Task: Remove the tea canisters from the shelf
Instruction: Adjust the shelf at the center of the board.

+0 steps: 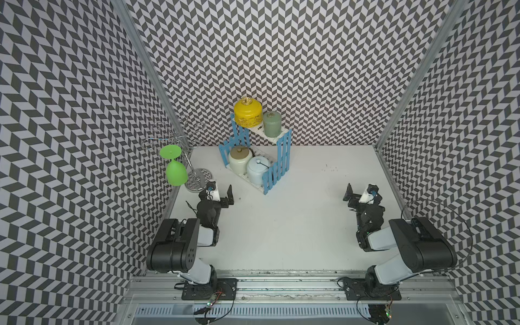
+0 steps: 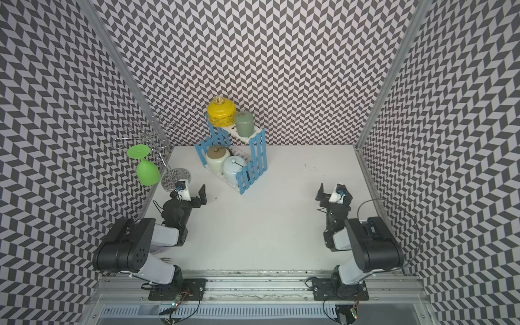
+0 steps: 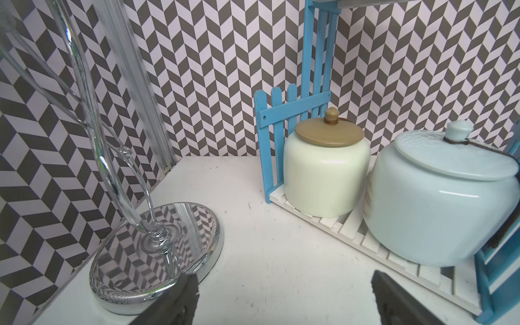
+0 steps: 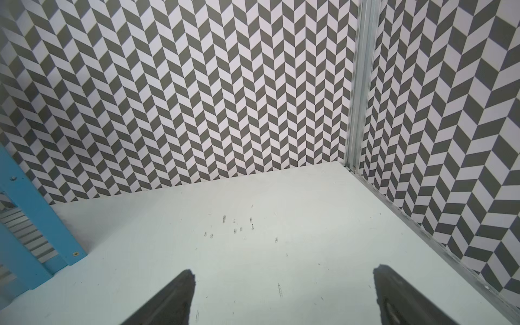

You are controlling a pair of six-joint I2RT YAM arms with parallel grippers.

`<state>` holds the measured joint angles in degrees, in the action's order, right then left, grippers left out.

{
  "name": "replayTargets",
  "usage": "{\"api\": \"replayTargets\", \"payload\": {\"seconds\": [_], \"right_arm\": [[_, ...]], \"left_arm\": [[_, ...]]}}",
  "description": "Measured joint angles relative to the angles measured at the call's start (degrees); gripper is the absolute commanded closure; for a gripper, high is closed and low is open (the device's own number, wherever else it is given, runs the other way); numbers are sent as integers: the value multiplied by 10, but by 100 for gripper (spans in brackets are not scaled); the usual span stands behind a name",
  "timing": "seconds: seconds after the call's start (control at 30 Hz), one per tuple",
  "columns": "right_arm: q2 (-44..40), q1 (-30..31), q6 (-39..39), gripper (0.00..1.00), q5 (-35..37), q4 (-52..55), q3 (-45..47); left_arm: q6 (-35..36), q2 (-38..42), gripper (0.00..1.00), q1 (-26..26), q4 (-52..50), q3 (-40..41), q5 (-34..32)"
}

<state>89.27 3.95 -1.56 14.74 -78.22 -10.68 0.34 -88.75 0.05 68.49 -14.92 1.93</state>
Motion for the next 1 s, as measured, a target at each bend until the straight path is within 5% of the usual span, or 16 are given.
{"api": "replayTargets", "payload": {"seconds": [0.77,1.0], "right_arm": [[-1,0,0,0,0,0,0],[-118,4,0,0,2,104,-6]], "left_arm": [[0,2,0,0,-5,-1,-1],[0,101,0,0,-165,-68,-2]]}}
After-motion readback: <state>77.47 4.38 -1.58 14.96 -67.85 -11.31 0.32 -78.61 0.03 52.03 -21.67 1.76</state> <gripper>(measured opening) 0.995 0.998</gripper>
